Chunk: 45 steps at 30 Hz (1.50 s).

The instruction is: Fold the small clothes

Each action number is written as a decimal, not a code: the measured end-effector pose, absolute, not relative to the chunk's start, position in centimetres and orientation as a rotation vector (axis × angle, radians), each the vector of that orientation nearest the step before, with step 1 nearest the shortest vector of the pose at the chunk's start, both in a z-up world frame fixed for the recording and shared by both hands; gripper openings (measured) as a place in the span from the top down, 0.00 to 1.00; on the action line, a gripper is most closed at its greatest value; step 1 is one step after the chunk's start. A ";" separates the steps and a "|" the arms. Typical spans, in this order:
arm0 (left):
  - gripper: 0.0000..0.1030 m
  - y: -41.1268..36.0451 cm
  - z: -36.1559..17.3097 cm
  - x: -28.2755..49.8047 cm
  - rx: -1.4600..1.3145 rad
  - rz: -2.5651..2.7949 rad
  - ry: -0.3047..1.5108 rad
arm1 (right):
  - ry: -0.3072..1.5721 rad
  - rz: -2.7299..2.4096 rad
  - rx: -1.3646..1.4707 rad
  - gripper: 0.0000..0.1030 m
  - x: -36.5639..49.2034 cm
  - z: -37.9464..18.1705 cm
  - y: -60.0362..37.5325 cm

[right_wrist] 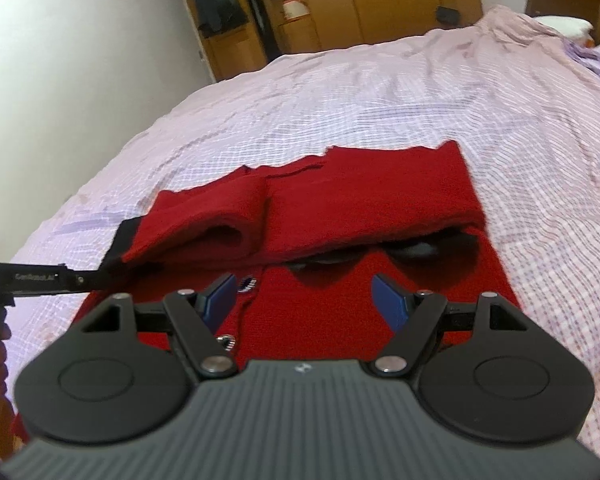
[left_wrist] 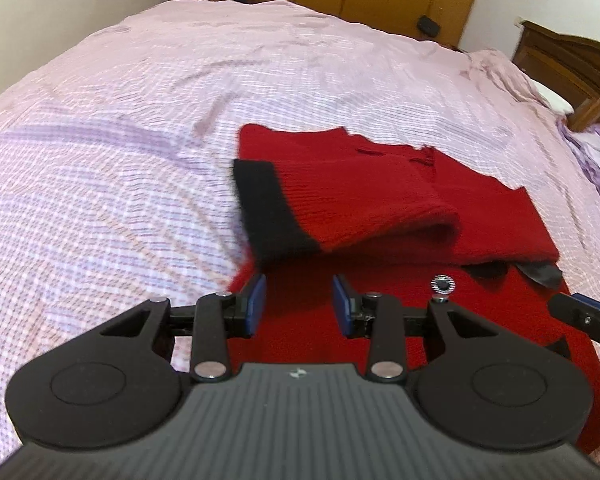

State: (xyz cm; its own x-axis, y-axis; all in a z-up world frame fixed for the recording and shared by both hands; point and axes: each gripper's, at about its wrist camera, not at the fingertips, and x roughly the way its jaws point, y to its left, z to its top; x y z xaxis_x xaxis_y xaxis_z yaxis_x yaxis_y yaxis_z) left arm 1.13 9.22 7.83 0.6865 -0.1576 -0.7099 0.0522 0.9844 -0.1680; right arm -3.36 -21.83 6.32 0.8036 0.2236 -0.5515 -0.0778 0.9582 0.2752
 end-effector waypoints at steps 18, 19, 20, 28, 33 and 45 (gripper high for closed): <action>0.59 13.9 6.2 0.6 -0.229 -0.044 0.821 | 0.658 0.323 -0.039 0.26 2.5 7.0 -11.9; 0.59 13.9 6.1 0.7 -0.231 -0.048 0.821 | 0.659 0.319 -0.067 0.26 2.9 6.9 -11.5; 0.59 13.9 6.1 0.7 -0.231 -0.052 0.822 | 0.661 0.314 -0.095 0.26 3.2 6.9 -11.0; 0.59 14.2 5.5 1.0 -0.231 -0.058 0.822 | 0.617 0.421 -0.273 0.26 3.3 7.0 -6.1; 0.59 14.8 4.8 0.9 -0.255 -0.058 0.819 | 0.581 0.475 -0.429 0.26 3.5 6.0 -3.1; 0.59 15.3 4.1 1.1 -0.274 -0.058 0.818 | 0.573 0.498 -0.285 0.88 4.9 7.1 -3.7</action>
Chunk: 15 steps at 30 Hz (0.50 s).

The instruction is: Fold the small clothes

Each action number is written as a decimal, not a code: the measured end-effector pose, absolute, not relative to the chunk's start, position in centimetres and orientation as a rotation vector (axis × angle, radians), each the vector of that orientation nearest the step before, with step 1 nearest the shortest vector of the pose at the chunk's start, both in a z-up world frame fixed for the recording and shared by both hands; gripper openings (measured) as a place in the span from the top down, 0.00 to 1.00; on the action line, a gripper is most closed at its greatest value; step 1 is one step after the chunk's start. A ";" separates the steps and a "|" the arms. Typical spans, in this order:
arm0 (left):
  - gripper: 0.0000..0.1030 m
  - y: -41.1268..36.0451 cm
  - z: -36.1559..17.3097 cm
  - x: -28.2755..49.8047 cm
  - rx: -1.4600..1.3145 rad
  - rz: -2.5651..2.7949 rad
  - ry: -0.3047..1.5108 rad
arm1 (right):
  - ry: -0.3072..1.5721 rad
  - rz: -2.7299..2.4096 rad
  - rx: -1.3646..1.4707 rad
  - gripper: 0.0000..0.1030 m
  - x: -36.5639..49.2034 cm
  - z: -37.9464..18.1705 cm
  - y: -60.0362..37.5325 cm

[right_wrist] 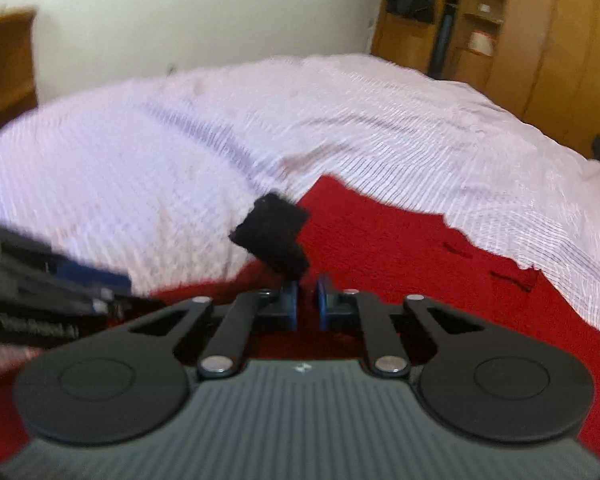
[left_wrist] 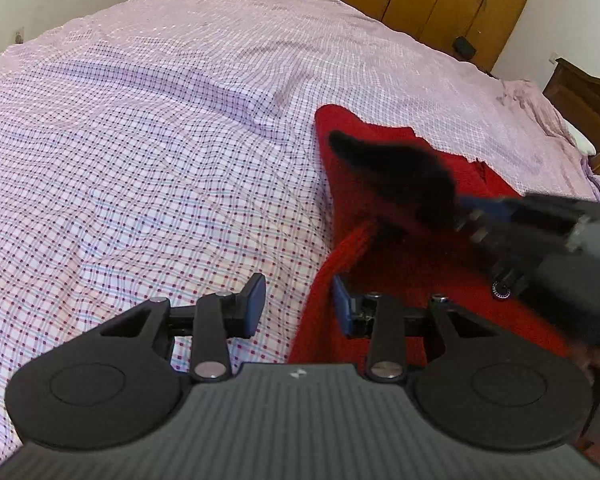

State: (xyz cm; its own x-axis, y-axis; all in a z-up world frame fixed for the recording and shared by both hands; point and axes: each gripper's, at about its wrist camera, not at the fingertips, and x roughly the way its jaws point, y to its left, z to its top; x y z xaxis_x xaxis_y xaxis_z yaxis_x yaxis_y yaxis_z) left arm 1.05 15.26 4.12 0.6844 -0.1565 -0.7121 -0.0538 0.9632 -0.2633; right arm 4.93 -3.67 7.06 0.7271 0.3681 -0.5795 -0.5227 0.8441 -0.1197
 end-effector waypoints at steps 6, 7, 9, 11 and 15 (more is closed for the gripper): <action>0.59 14.9 4.3 1.1 -0.266 -0.058 0.817 | 0.493 0.366 -0.130 0.88 5.5 10.5 -8.0; 0.59 14.8 4.5 1.1 -0.265 -0.062 0.816 | 0.489 0.343 -0.106 0.88 5.5 10.8 -8.9; 0.59 14.4 4.8 1.2 -0.258 -0.069 0.810 | 0.481 0.286 -0.066 0.89 5.6 11.1 -10.9; 0.59 14.0 5.3 1.4 -0.250 -0.077 0.803 | 0.478 0.223 -0.026 0.89 5.7 11.1 -12.9; 0.59 13.0 6.1 2.0 -0.240 -0.103 0.792 | 0.515 0.124 0.088 0.89 6.0 9.9 -17.0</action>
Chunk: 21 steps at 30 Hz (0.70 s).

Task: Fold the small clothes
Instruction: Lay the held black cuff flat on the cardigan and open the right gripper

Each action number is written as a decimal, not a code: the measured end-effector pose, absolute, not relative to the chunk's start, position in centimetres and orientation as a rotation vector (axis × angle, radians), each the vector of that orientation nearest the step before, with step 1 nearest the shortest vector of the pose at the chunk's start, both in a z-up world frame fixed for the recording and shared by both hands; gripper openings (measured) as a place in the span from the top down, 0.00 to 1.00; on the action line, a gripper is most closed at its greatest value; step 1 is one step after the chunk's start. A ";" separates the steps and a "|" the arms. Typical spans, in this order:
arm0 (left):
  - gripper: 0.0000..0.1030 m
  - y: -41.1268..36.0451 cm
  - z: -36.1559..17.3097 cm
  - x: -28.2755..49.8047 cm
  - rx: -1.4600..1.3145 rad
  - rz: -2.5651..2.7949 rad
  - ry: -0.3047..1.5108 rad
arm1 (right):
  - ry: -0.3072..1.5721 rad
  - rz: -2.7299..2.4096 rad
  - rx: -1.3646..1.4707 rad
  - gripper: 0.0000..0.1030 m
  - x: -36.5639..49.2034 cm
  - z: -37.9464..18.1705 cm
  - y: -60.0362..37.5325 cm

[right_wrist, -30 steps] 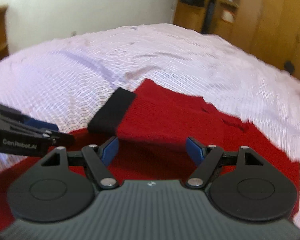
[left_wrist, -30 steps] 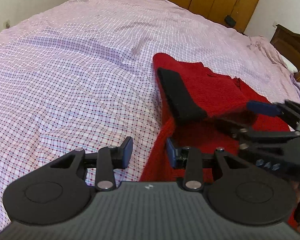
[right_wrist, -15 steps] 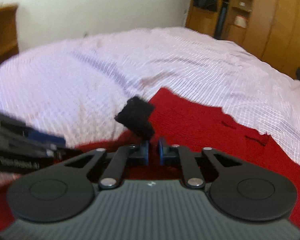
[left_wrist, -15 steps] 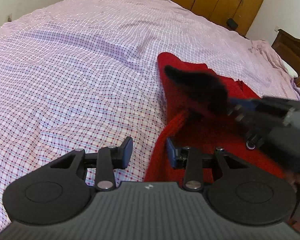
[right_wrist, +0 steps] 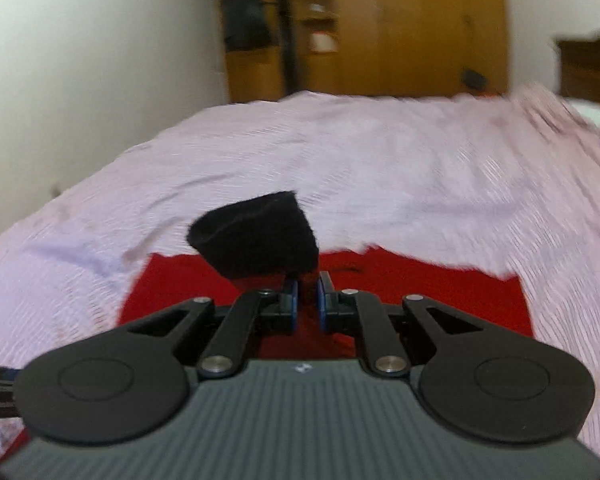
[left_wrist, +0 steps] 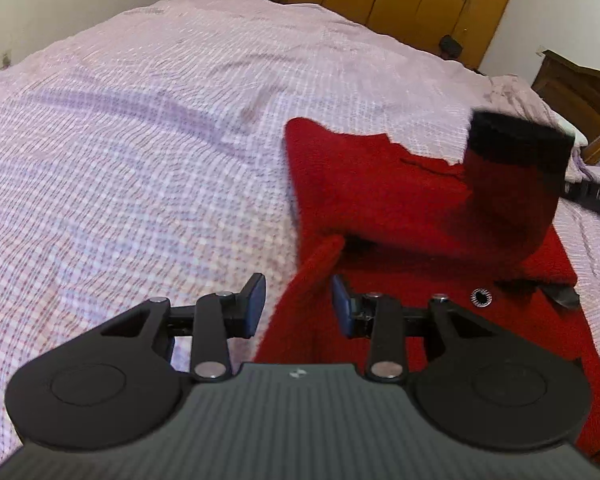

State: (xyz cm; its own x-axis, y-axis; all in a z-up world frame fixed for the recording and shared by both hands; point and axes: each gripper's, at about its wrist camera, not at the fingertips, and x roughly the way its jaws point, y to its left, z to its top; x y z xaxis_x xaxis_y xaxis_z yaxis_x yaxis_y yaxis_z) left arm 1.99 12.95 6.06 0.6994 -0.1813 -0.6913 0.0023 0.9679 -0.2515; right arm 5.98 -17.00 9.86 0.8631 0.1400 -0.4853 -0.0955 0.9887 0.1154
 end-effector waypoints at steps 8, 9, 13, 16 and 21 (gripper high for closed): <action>0.59 10.3 5.7 5.1 -0.194 -0.114 0.800 | 0.597 -0.026 0.289 0.86 6.6 6.1 -23.4; 0.59 10.0 5.6 5.4 -0.185 -0.112 0.804 | 0.603 -0.040 0.312 0.86 6.6 5.9 -24.2; 0.59 8.9 5.1 6.5 -0.141 -0.097 0.820 | 0.636 -0.089 0.374 0.83 6.4 5.1 -27.2; 0.59 8.5 4.5 7.0 -0.115 -0.079 0.829 | 0.668 -0.101 0.375 0.75 6.1 4.8 -28.7; 0.59 8.4 3.5 7.9 -0.094 -0.036 0.828 | 0.672 -0.103 0.274 0.54 4.9 4.8 -30.0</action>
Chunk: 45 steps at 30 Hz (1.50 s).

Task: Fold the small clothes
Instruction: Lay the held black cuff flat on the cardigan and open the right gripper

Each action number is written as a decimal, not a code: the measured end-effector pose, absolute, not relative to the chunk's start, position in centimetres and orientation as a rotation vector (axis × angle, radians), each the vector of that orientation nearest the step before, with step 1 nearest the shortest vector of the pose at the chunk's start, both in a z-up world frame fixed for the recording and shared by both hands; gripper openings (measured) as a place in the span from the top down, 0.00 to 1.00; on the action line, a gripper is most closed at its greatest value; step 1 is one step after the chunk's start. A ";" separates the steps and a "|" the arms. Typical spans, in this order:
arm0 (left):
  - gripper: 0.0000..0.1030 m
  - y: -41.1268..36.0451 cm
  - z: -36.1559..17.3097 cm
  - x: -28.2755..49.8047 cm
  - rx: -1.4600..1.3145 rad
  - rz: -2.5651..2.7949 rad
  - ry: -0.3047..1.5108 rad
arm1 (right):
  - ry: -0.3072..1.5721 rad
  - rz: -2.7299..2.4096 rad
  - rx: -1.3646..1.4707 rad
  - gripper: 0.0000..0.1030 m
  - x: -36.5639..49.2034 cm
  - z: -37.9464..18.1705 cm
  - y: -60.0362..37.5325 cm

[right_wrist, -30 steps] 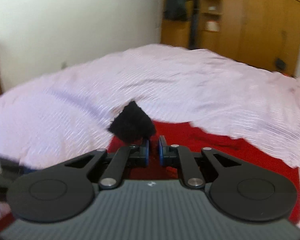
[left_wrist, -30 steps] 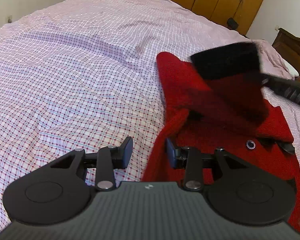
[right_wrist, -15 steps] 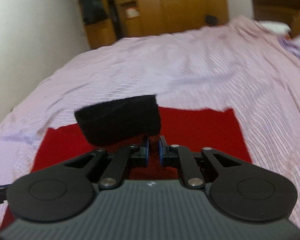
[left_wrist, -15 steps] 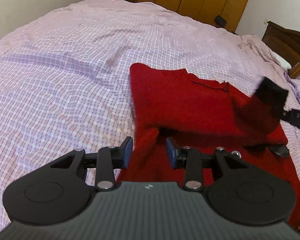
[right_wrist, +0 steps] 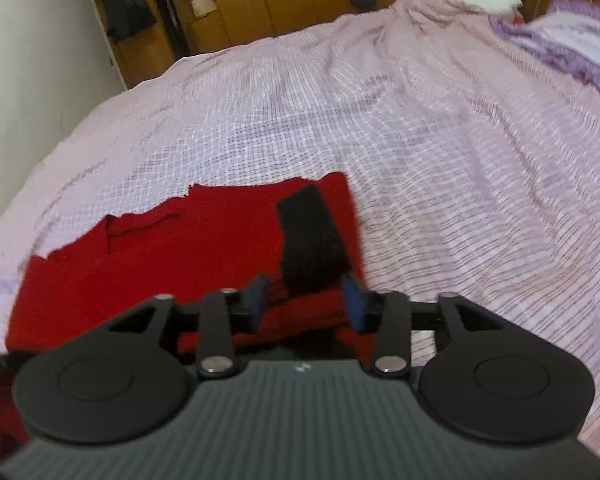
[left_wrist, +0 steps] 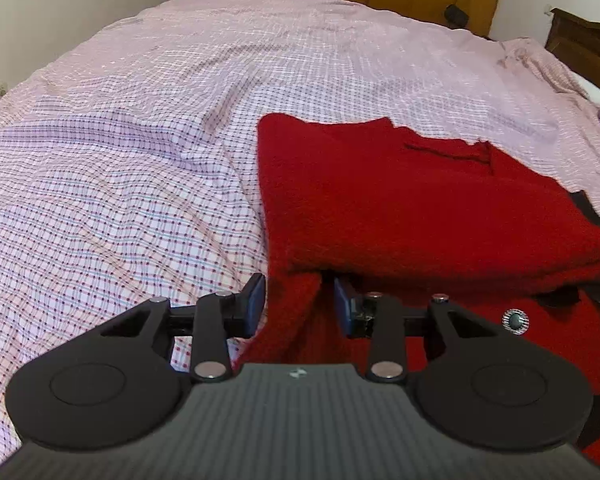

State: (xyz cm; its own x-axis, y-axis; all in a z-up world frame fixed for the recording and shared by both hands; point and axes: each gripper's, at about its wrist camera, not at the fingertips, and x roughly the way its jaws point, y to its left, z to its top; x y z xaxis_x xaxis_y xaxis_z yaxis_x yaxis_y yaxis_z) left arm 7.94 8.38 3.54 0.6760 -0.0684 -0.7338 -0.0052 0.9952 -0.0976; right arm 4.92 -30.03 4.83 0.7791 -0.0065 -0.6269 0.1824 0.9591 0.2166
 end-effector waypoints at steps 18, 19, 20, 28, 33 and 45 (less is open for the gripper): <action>0.60 9.8 3.0 8.4 -0.121 0.113 0.731 | 0.725 0.046 0.140 0.86 11.3 4.8 -28.4; 0.60 10.3 3.0 8.1 -0.132 0.125 0.723 | 0.701 0.068 0.145 0.86 11.0 5.5 -28.2; 0.60 10.8 2.8 8.0 -0.141 0.132 0.720 | 0.664 0.088 0.144 0.86 10.5 6.4 -27.9; 0.59 11.8 2.3 7.7 -0.173 0.061 0.777 | 0.637 -0.012 0.082 0.86 10.5 5.3 -26.9; 0.59 11.7 3.8 5.2 -0.163 0.018 0.783 | 0.713 -0.027 0.143 0.82 10.9 2.2 -28.2; 0.61 7.3 7.5 6.9 -0.079 -0.134 0.691 | 0.624 -0.038 0.151 0.81 8.7 5.4 -28.0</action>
State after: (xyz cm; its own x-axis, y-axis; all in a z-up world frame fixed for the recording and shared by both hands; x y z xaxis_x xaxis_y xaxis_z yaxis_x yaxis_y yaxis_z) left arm 6.87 7.30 7.52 0.7624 -0.1493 -0.6297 0.0967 0.9884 -0.1173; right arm 8.68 -27.98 5.35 0.8115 0.0101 -0.5842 0.0808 0.9883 0.1293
